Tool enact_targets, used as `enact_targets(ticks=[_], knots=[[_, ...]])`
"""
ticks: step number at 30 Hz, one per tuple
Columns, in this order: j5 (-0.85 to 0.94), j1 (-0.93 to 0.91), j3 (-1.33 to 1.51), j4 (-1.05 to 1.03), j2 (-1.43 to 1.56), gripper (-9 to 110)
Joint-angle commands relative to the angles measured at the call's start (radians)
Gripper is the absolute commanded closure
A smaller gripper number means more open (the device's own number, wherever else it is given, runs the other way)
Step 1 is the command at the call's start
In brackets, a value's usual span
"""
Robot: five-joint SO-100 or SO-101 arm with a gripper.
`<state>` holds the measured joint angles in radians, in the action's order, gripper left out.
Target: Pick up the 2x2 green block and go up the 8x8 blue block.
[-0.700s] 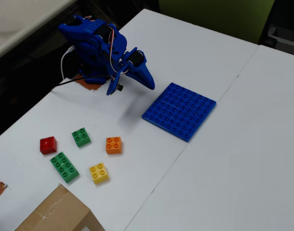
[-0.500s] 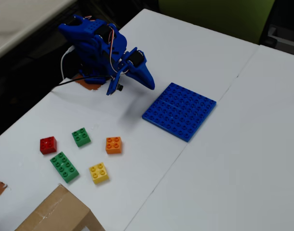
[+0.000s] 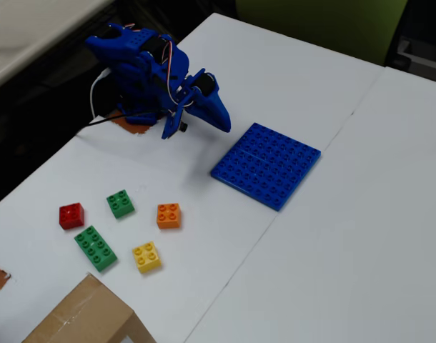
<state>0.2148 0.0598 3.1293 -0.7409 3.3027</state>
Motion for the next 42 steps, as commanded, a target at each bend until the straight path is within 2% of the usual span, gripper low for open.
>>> enact_targets(ticks=[1, 8, 14, 24, 31, 35, 42], knots=[[0.196, 0.015, -0.008, 0.018, 0.005, 101], [0.923, 0.023, -0.021, -0.025, 0.005, 101], [1.296, -0.054, -0.014, -0.052, 0.005, 98], [1.574, -0.161, -0.077, -0.333, 0.005, 97], [1.606, -0.199, -0.222, -0.534, 0.005, 97], [1.606, -0.210, -0.394, -0.658, -0.052, 98], [1.666, -0.276, -0.834, -0.879, -0.442, 95]])
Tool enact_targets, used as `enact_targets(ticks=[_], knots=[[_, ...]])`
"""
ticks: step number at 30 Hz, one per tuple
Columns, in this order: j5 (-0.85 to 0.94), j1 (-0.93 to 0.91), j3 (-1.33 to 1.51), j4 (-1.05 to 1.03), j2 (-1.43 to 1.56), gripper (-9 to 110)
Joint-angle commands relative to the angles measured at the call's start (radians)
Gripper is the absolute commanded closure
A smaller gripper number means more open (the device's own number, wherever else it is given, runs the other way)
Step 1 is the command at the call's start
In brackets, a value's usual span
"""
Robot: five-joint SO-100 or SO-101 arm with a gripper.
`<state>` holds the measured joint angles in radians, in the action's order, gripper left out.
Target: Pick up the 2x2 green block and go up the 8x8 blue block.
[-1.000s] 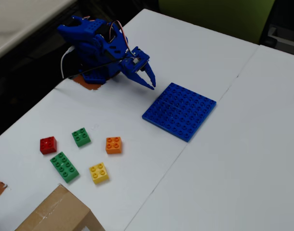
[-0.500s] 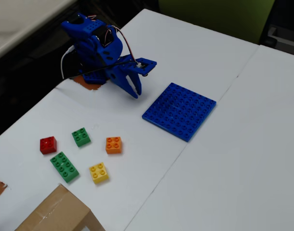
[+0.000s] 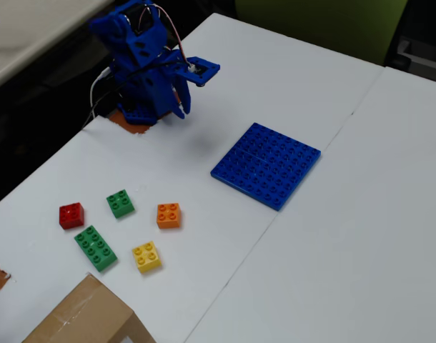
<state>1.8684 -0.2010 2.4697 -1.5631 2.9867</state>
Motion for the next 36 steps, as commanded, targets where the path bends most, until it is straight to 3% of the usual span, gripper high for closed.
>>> enact_targets(ticks=[1, 6, 13, 20, 28, 36], knots=[[0.012, -0.028, -0.212, -0.064, -0.161, 94], [0.064, -0.130, -0.339, -0.098, -0.359, 89], [0.261, -0.367, -0.641, -0.221, -0.620, 72], [0.397, -0.572, -0.672, -0.048, -0.721, 60], [0.485, -0.680, -0.788, 0.086, -0.999, 58], [0.442, -0.704, -0.788, 0.255, -1.166, 57]])
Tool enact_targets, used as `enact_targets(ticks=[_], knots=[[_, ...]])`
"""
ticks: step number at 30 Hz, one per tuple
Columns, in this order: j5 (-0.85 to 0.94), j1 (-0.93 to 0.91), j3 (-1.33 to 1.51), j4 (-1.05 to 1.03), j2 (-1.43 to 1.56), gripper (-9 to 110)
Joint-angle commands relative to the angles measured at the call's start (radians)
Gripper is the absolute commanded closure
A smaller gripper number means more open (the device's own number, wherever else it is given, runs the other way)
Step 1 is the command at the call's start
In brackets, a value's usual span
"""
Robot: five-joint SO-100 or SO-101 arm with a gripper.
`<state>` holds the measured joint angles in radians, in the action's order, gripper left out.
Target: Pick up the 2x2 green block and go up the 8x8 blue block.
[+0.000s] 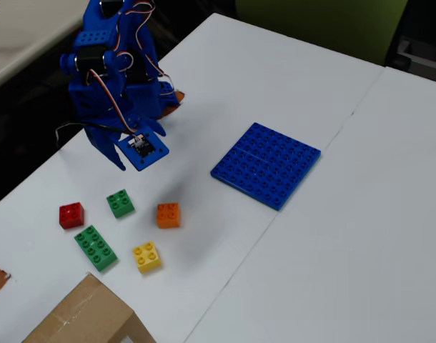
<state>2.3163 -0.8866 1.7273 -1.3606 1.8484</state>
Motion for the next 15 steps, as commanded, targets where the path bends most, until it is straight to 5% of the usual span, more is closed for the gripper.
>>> enact_targets(ticks=[1, 15], knots=[[0.003, -0.029, -0.046, 0.071, -0.048, 57], [0.183, -0.152, -0.048, 0.305, -0.189, 57]])
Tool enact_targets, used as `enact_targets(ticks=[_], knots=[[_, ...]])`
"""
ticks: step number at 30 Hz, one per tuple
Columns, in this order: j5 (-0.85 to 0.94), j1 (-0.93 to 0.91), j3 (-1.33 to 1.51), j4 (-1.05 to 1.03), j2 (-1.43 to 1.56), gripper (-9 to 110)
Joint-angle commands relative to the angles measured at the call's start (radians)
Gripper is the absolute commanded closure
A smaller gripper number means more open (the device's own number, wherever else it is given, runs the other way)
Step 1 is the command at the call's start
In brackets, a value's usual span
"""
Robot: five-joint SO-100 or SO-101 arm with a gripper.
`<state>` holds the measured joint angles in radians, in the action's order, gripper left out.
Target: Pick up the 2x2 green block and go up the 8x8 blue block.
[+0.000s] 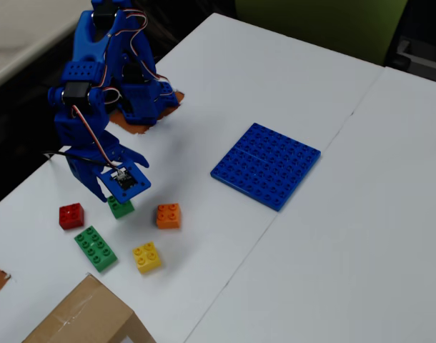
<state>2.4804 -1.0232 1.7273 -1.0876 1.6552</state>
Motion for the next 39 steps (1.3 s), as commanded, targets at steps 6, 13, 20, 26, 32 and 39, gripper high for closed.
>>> enact_targets(ticks=[6, 13, 20, 26, 32, 39], knots=[[0.006, -0.023, -0.048, 0.115, -0.054, 58], [-0.021, -0.032, -0.048, 0.158, -0.133, 58], [-0.041, -0.046, -0.048, 0.081, -0.137, 59], [-0.072, -0.051, -0.048, 0.072, -0.140, 60], [-0.092, -0.058, -0.048, 0.089, -0.153, 68], [-0.103, -0.055, -0.048, 0.092, -0.163, 75]])
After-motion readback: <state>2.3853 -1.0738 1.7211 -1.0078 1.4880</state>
